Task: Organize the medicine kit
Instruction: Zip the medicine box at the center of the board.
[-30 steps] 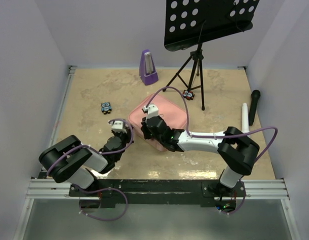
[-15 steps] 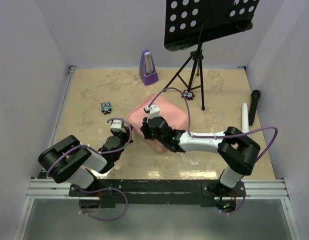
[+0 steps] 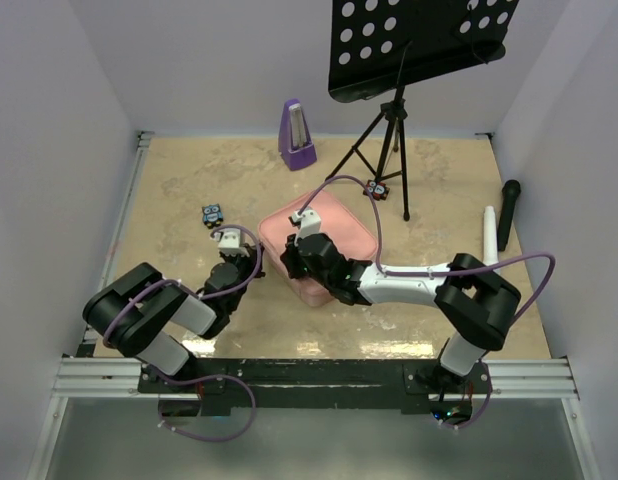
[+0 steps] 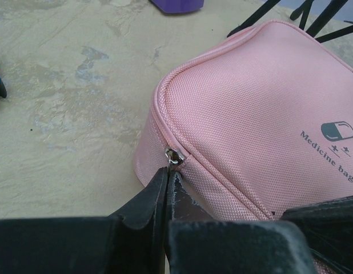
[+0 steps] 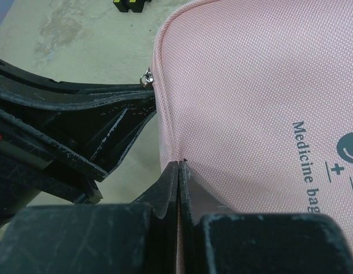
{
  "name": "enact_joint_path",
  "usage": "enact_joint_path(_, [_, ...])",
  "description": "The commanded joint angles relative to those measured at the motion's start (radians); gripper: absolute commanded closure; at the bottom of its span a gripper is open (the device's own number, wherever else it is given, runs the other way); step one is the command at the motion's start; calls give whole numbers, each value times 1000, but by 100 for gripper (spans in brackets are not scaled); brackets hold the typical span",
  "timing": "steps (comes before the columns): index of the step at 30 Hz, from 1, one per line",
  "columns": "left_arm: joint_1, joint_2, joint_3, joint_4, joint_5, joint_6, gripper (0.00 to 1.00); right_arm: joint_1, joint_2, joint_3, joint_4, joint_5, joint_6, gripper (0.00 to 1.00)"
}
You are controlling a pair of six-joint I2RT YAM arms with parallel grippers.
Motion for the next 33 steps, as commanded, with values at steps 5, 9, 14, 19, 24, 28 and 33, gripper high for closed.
enact_joint_path(5, [68,-11,33,129,-110,-27,100,27,78,-85,-370,-125,-4,100])
enact_joint_path(9, [62,-37,-1,134,-86,-62,100,27,1,-99,-361,-75,-1,100])
enact_joint_path(14, [28,-68,-15,105,-98,-58,100,27,-138,-87,-386,-21,-10,64])
enact_joint_path(19, [7,-92,-28,91,-110,-55,100,38,-103,40,-514,57,-82,39])
enact_joint_path(24, [-12,-104,-38,83,-112,-51,100,59,-51,142,-581,160,-142,30])
enact_joint_path(28, [-23,-101,-45,98,-107,-51,100,75,25,208,-635,252,-163,30])
enact_joint_path(33, [-23,-107,-50,100,-103,-50,100,90,110,271,-701,327,-191,36])
